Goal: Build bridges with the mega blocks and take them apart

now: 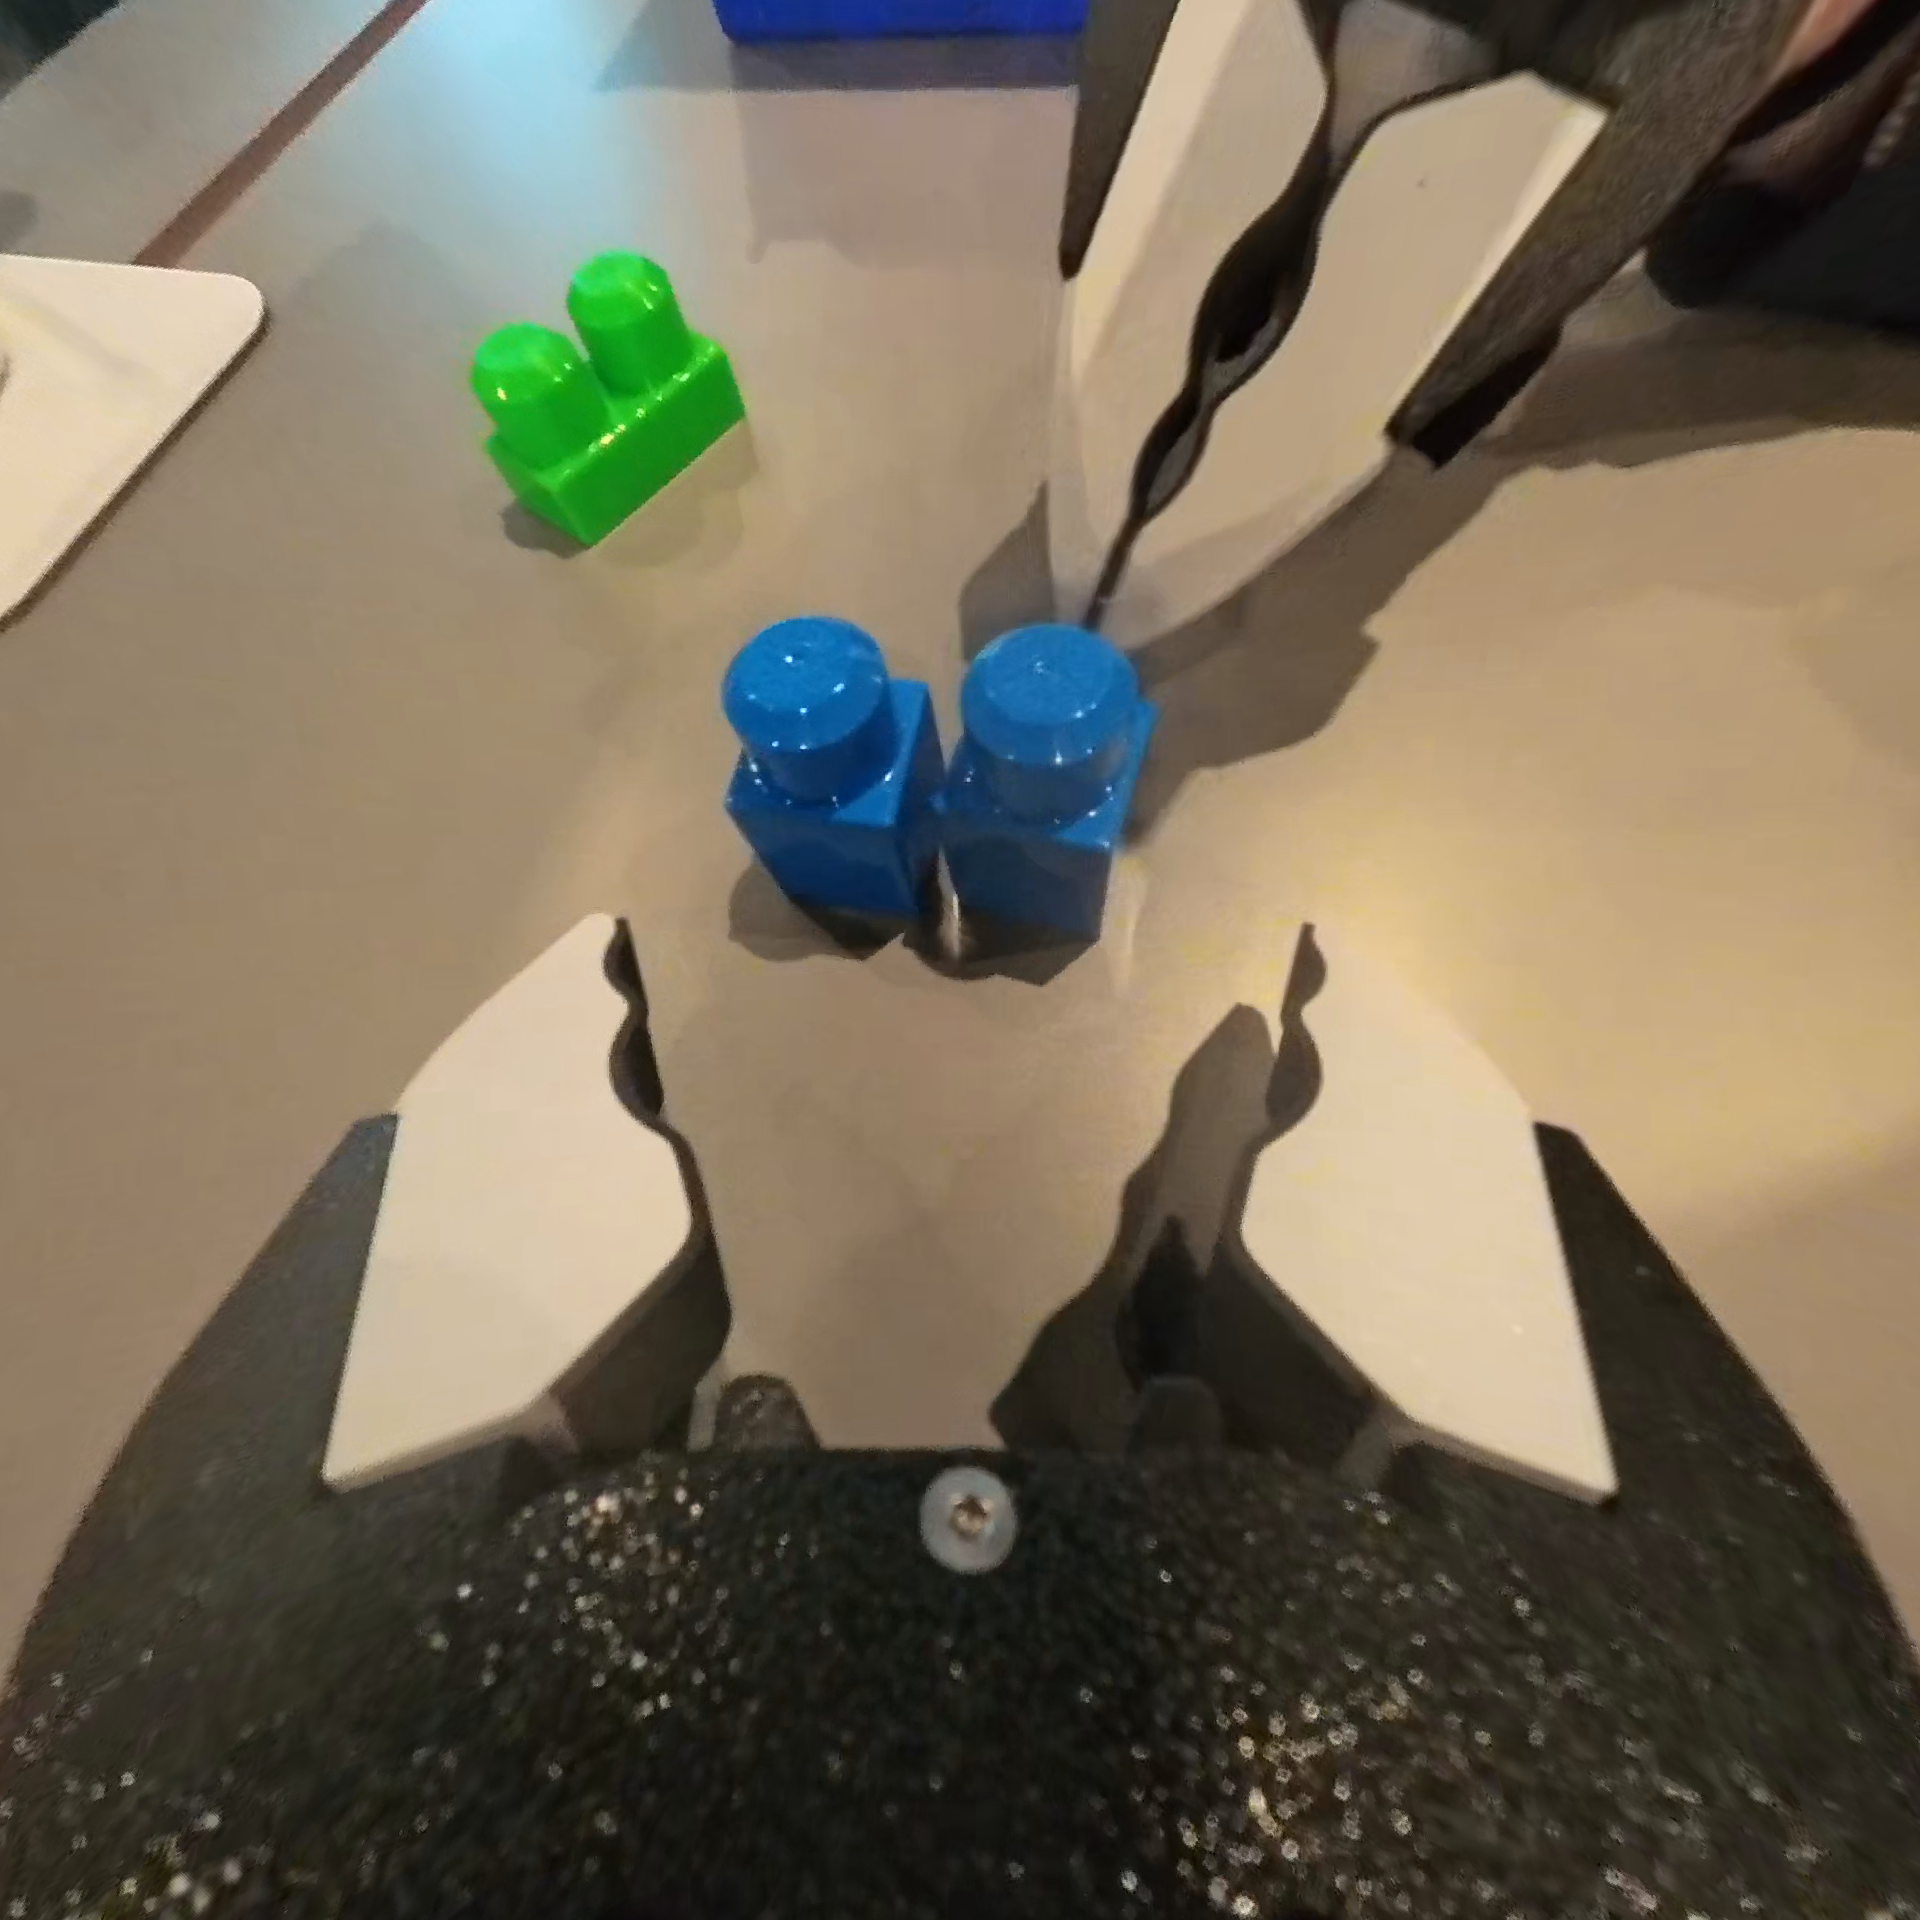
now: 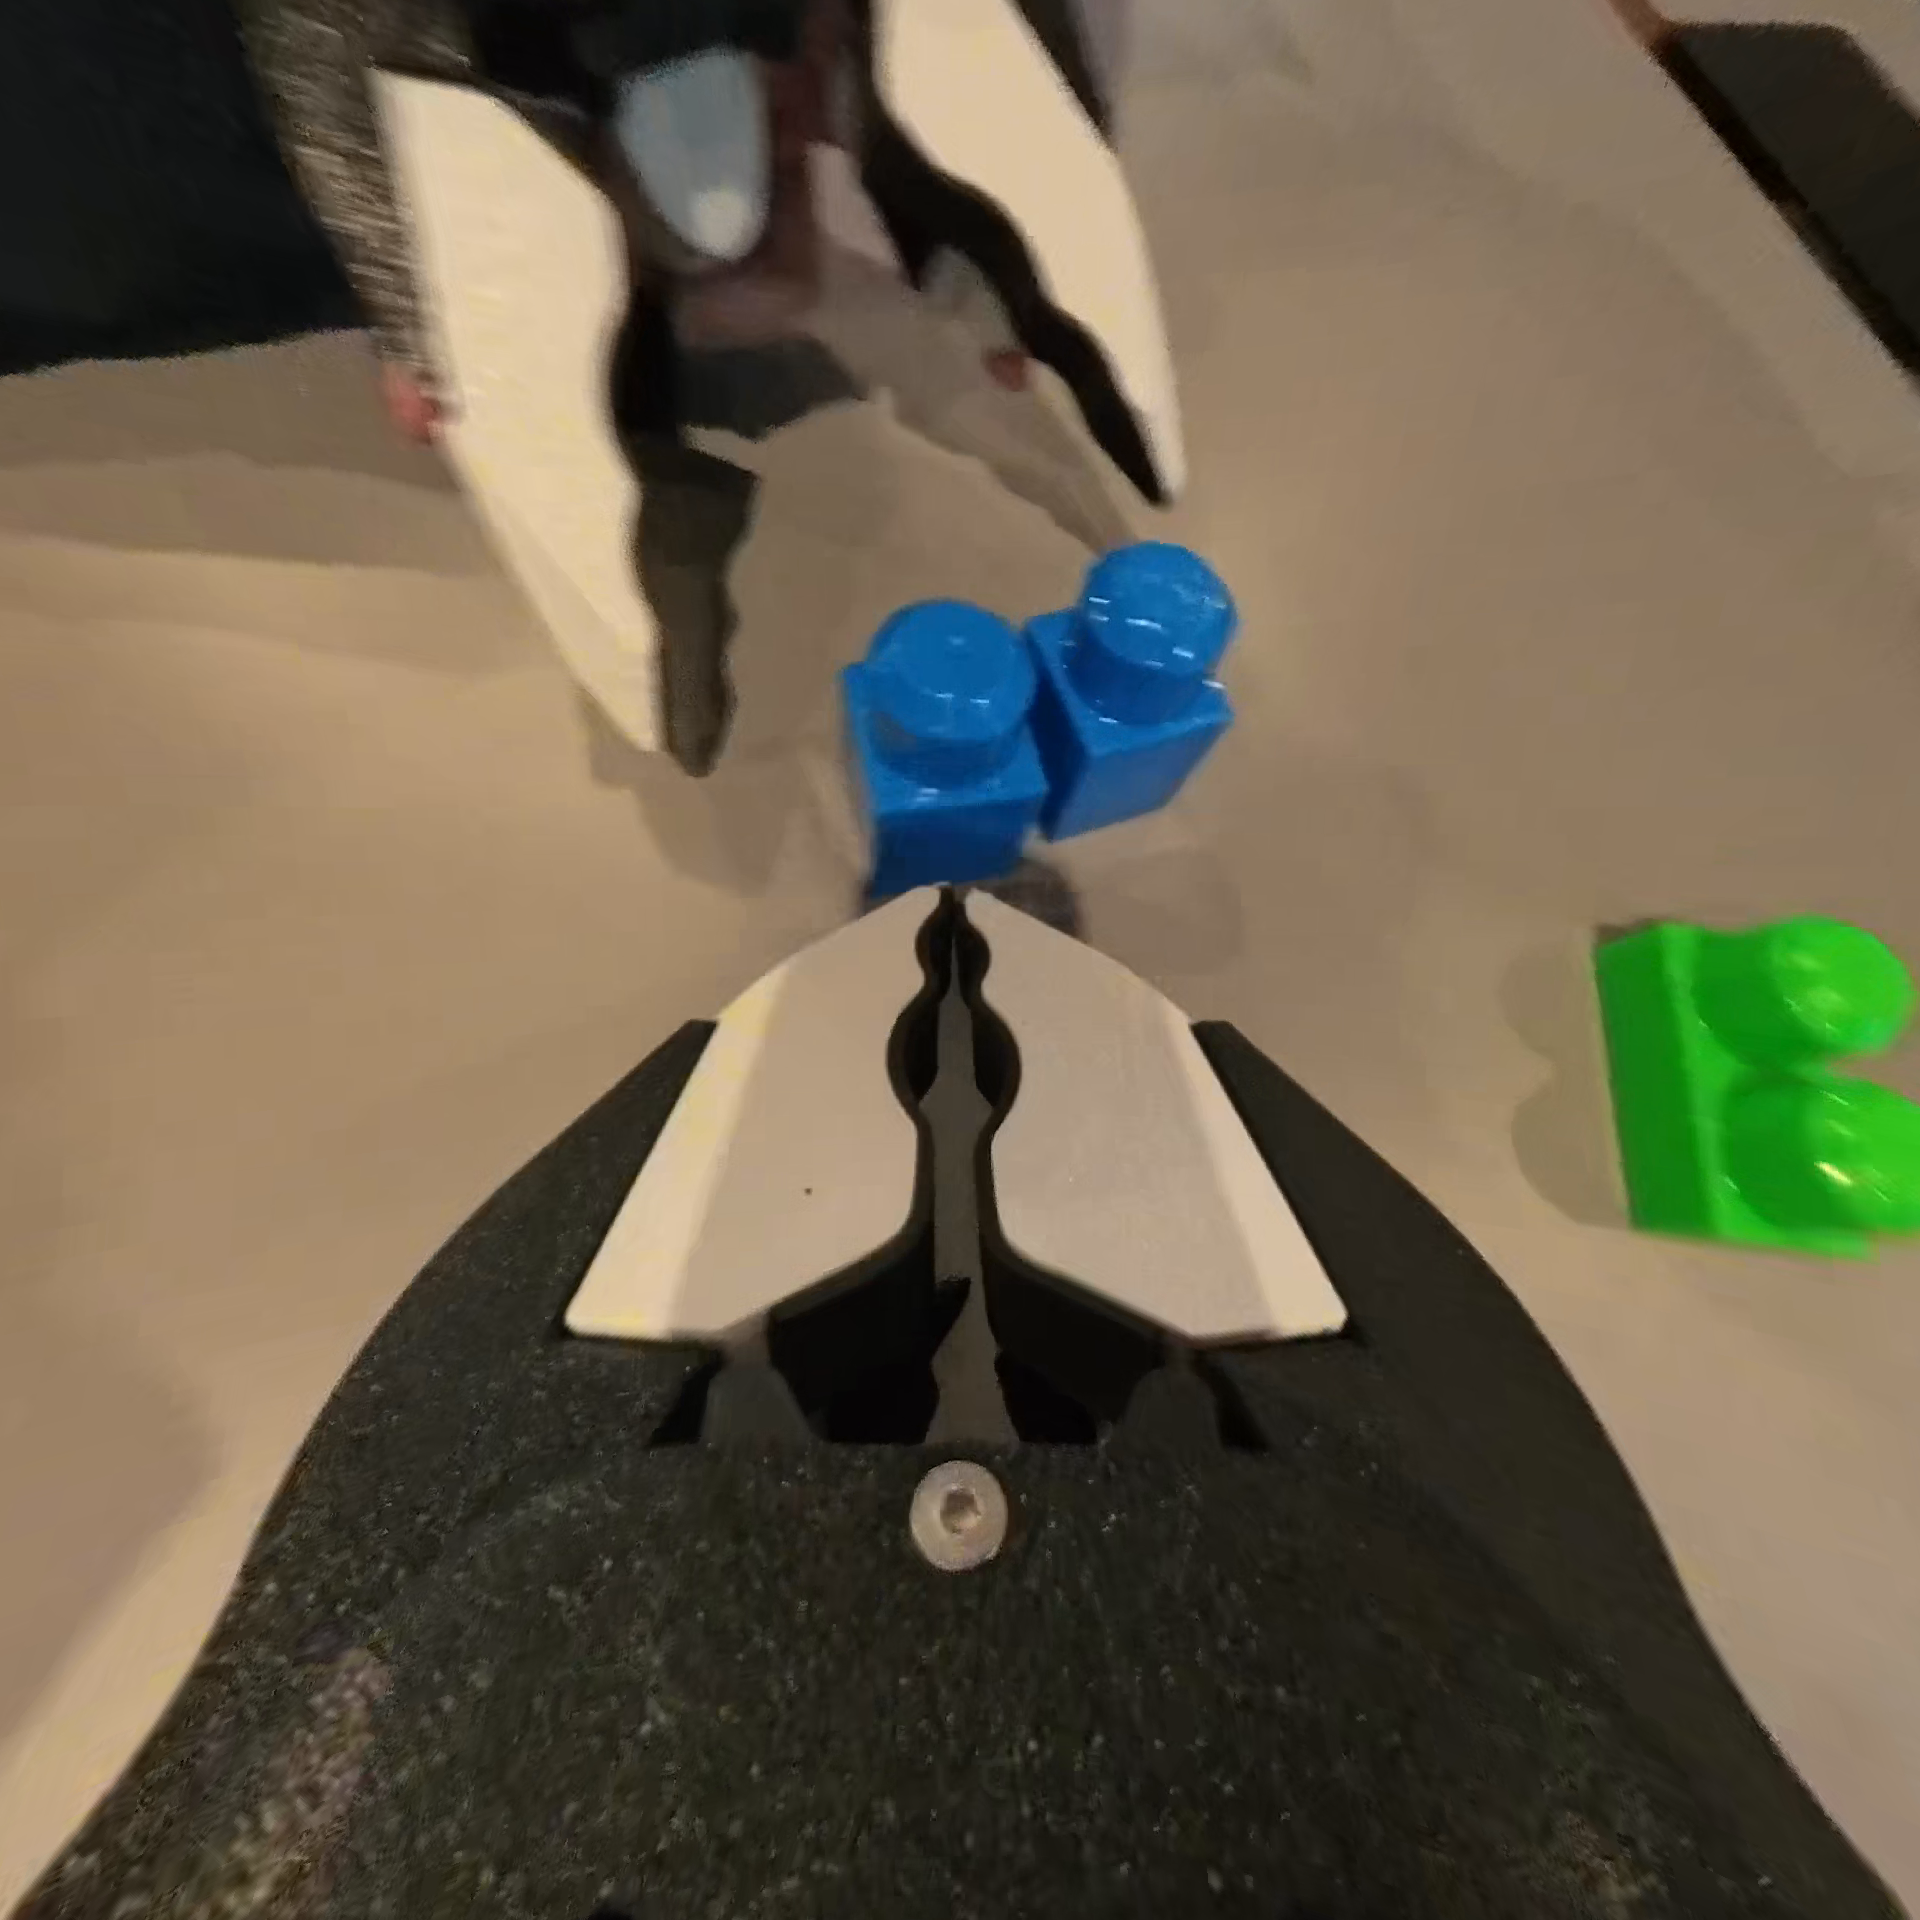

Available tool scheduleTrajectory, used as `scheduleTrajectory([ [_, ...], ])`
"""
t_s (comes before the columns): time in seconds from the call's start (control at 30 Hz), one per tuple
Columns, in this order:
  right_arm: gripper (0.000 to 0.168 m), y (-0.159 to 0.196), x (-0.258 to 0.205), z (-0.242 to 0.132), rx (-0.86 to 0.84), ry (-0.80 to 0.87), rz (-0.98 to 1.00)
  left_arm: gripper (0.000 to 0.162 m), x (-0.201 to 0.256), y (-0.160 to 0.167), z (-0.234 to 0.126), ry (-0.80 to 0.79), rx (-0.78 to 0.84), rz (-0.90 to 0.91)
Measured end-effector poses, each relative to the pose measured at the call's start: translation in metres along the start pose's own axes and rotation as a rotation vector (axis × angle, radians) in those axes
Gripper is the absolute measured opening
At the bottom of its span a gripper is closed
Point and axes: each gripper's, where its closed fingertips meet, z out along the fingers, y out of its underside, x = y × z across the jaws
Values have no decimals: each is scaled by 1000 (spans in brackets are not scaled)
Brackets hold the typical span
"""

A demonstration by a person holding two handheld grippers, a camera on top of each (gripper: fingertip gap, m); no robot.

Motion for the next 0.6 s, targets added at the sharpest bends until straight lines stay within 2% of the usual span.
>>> scheduleTrajectory([
  [0.07,0,-3,-17,-3,51,-139,-16,115,3,0,5,20,0,-1],
  [0.13,0,-7,-25,-3,97,-196,-19,115,5,1,11,37,-9,2],
  [0.33,0,-9,-16,11,86,-80,-88,116,0,5,22,26,-63,27],
  [0.47,0,-10,-13,14,88,-40,-116,105,-4,5,23,18,-67,26],
  [0.6,0,-7,-12,14,80,-23,-131,102,-5,5,26,20,-79,23],
])
